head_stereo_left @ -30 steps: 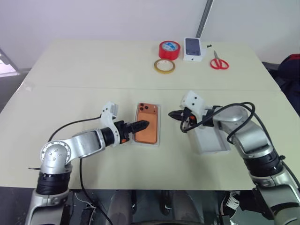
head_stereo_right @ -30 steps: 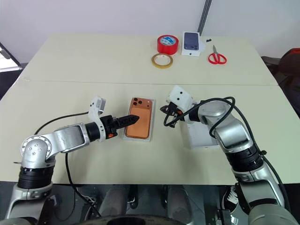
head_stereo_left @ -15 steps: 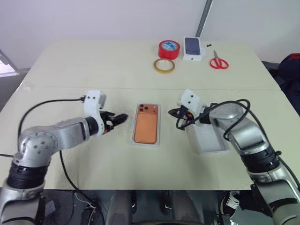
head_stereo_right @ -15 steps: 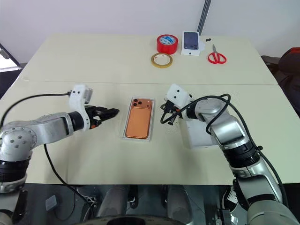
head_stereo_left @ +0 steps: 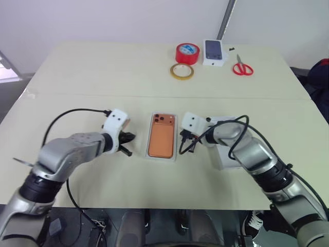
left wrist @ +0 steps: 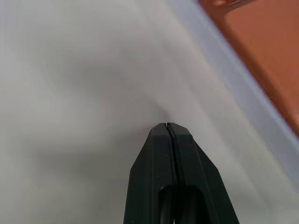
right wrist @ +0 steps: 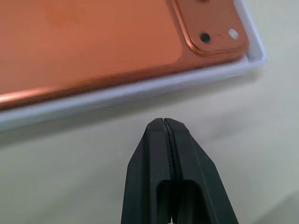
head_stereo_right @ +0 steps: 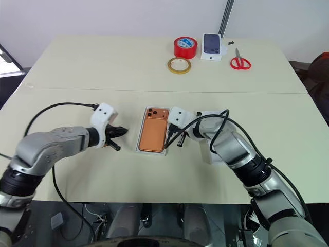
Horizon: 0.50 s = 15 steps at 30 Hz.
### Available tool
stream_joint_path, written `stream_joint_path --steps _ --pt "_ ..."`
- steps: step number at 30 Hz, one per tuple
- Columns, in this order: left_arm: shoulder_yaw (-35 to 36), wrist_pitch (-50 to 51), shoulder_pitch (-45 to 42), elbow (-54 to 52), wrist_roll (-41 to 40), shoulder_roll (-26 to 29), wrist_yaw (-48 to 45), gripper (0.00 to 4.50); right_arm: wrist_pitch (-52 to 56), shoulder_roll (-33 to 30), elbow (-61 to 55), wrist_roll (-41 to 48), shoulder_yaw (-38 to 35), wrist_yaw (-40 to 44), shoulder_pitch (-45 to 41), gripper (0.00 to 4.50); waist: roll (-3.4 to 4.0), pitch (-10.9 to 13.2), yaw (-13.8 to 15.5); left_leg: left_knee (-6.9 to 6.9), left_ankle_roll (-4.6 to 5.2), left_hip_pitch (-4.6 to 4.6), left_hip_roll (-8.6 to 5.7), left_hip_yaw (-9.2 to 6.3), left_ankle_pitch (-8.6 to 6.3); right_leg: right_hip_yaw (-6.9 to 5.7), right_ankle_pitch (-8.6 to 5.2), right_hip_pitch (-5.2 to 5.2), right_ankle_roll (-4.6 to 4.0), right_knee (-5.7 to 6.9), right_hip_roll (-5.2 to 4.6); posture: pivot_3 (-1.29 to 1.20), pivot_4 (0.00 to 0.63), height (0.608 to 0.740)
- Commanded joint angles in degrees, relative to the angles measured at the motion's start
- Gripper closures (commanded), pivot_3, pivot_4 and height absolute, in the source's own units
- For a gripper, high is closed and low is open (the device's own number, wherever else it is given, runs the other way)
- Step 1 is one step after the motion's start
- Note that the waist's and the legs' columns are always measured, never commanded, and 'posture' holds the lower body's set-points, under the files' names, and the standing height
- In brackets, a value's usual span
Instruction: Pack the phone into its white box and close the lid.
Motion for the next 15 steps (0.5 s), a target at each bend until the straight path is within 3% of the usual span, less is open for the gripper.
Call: stream_joint_path --steps 1,7,15 --pt "-2.3 0.0 -2.1 0.1 3.5 -3.0 -3.5 4.48 0.0 0.6 -3.5 -1.4 1.1 0.4 -1.8 4.50 0.00 0.0 0.0 0.01 0.11 0.00 0.00 0.00 0.06 0.00 0.00 0.00 0.00 0.01 0.00 0.00 0.150 0.740" --pt "-6.3 2.6 -3.9 -1.4 6.7 -8.0 -7.8 4.48 2.9 -0.2 -7.0 -0.6 0.9 2.3 -1.0 4.50 0.01 0.0 0.1 0.05 0.16 0.04 -0.03 -0.02 0.10 0.00 0.01 0.04 0.03 0.09 0.12 0.00 0.150 0.740" --pt "-12.6 3.0 -7.8 1.9 11.7 -18.9 -12.3 4.48 7.8 -8.9 -15.6 2.0 -4.4 5.6 5.3 4.50 0.01 0.0 1.7 0.31 0.39 0.05 -0.11 -0.01 -0.03 0.00 -0.02 0.19 0.05 0.05 -0.09 0.00 0.150 0.740"
